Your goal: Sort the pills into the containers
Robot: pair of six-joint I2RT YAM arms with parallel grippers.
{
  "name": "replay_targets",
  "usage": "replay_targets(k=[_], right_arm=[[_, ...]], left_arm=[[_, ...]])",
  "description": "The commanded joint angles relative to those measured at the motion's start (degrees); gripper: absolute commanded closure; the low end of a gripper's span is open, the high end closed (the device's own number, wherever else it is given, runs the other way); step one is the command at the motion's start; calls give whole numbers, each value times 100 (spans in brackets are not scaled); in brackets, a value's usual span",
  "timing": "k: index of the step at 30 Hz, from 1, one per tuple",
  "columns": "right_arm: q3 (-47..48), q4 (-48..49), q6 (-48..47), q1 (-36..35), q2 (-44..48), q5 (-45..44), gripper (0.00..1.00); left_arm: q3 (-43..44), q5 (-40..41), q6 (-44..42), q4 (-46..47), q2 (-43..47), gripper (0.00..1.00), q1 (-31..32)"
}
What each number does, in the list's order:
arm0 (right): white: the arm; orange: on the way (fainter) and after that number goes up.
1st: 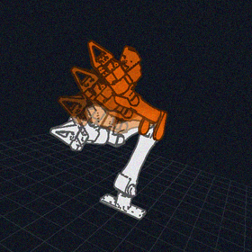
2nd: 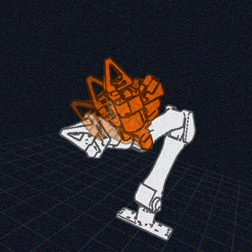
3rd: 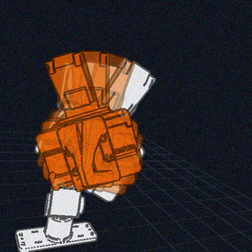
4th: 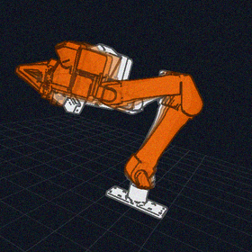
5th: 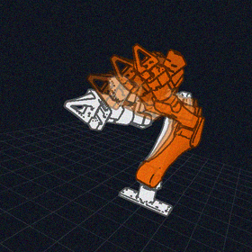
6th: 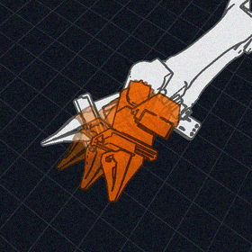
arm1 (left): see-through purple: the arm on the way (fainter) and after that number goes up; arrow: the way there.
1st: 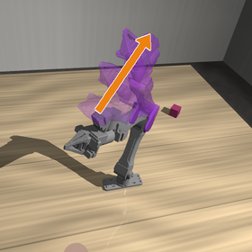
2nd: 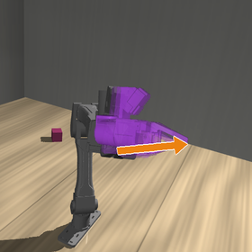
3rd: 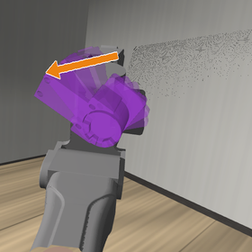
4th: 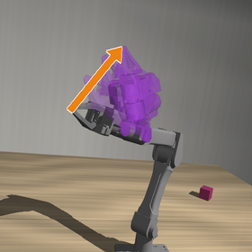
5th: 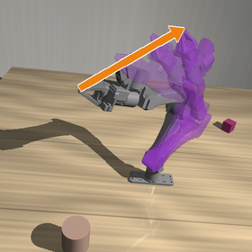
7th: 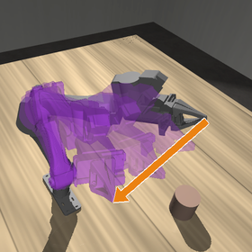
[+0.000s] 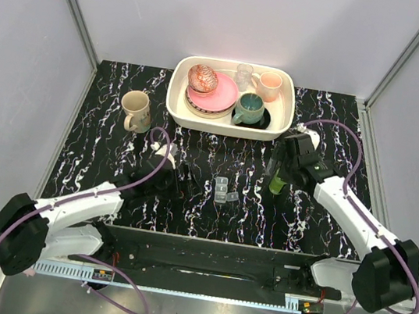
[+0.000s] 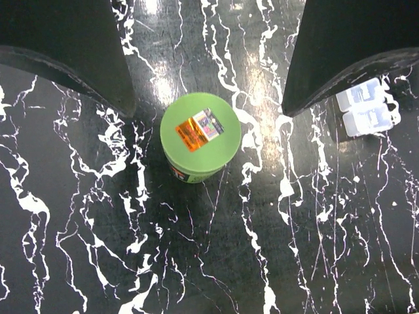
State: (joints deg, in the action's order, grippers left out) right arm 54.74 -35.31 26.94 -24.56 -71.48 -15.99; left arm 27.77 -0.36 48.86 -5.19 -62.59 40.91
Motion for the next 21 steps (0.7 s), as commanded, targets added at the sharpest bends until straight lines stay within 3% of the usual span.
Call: replay_targets(k=[1, 11, 21], right_arm=[[213, 261, -145, 65, -190, 175, 1], [-60, 524, -154, 144, -489, 87, 8], [-122, 727, -189, 338, -744, 298, 23]], left_arm=[[97, 247, -87, -175, 238, 4, 23], [36, 247, -70, -167, 291, 3, 23], [27, 273, -61, -272, 422, 3, 40]])
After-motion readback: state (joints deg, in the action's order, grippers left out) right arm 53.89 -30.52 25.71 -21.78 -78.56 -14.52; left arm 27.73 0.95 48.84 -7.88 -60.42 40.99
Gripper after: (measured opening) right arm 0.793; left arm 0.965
